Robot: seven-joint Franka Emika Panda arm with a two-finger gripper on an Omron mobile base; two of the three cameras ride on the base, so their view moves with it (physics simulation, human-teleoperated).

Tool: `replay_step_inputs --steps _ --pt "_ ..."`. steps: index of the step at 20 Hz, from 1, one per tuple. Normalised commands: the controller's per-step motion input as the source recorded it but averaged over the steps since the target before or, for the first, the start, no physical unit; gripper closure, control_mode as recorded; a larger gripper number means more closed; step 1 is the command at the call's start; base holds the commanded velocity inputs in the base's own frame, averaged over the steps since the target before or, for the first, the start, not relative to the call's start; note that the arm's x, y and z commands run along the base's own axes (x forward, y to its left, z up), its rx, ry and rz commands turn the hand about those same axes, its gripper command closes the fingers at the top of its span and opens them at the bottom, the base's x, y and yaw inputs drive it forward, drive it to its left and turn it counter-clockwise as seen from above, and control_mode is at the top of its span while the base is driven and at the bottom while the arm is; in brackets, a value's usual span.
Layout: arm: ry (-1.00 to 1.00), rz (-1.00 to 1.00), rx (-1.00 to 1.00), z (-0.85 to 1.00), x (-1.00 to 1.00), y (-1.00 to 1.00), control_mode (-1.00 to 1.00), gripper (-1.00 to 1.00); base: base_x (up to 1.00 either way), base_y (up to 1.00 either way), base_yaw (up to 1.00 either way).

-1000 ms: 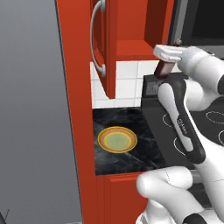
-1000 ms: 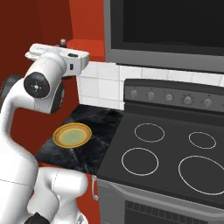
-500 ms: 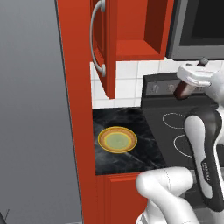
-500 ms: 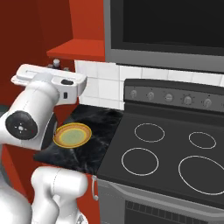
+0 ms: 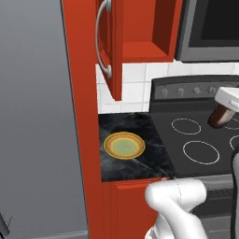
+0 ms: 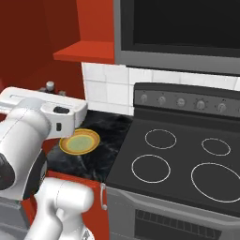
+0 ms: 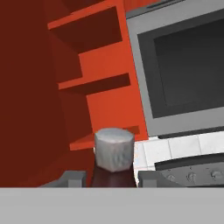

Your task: Move the hot dog bun to the plate on the dining table and place the condiment next to that plate. Then navigate to the fridge and take the sausage and place it on the plate as well.

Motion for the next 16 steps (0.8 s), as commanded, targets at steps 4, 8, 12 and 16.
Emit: replay_step_inputs --steps 4,8,12,16 --pt "0.0 0.0 0.0 0.0 0.0 0.0 1.0 1.0 -1.0 0.16 0.08" --pt "0.0 0.0 0.0 0.0 0.0 0.0 1.0 1.0 -0.75 0.34 0.42" --pt "0.0 0.0 0.0 0.0 0.0 0.0 1.0 1.0 -0.36 0.38 0.62" --pt "0.0 0.0 0.0 0.0 0.0 0.0 1.0 1.0 -0.11 0.45 0.76"
